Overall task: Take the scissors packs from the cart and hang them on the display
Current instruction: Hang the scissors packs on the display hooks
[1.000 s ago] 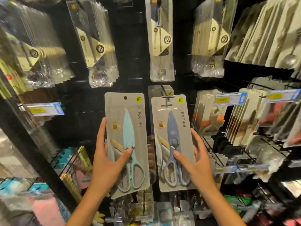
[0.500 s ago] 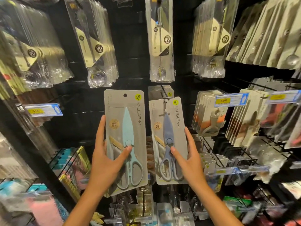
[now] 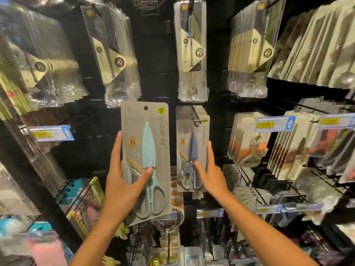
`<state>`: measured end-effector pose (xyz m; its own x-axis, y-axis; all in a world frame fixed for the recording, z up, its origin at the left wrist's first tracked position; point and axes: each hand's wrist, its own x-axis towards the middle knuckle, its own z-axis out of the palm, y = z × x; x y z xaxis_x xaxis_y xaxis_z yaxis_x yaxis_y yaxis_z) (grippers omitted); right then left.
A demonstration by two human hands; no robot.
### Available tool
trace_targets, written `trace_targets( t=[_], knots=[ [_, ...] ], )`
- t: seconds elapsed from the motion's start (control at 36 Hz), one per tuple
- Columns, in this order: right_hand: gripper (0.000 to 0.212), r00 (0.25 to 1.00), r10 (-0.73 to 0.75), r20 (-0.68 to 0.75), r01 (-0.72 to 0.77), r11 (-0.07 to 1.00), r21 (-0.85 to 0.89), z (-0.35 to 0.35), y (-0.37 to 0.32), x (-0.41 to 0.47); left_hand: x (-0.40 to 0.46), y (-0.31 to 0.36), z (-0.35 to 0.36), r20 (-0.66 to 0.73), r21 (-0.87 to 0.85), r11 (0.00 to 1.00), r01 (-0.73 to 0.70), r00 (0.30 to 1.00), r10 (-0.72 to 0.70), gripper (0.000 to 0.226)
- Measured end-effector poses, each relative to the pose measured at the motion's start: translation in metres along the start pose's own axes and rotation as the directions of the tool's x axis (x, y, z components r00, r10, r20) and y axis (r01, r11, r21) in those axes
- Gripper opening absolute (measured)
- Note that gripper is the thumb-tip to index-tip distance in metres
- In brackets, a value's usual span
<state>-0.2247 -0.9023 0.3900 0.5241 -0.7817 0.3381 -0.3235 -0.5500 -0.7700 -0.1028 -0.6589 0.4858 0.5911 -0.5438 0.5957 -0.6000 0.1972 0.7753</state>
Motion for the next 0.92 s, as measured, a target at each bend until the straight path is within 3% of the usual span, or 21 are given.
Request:
trace_targets(
  t=[0.44,0.56,0.67,0.81,0.92],
  knots=[
    [0.089,0.995,0.032,-0.093,-0.041,0.995,-0.096,0.014,0.016,0.041,0.002,-0.003,-0.006,-0.033,-0.026,1.000,-0.011,0.999,0.011,0.107],
    [0.085,0.986,0.074,-0.148,-0.070,0.997,0.032,0.016,0.011,0.027,0.003,-0.005,-0.006,-0.025,-0.023,1.000,-0.009,1.000,0.009,0.107],
    [0.076,0.984,0.027,-0.174,0.015,0.972,0.236,0.016,-0.003,0.000,0.004,-0.007,-0.003,-0.005,-0.001,1.000,-0.011,1.000,0.011,0.107],
    [0.056,0.990,-0.144,-0.005,0.129,0.868,0.479,0.004,-0.051,-0.035,0.002,-0.011,0.004,0.031,-0.020,1.000,0.018,0.999,-0.018,0.108],
    [0.072,0.958,-0.257,0.126,0.153,0.832,0.533,-0.005,-0.076,-0.047,0.001,-0.014,0.014,0.059,-0.043,0.999,0.014,0.998,-0.012,0.109]
  ],
)
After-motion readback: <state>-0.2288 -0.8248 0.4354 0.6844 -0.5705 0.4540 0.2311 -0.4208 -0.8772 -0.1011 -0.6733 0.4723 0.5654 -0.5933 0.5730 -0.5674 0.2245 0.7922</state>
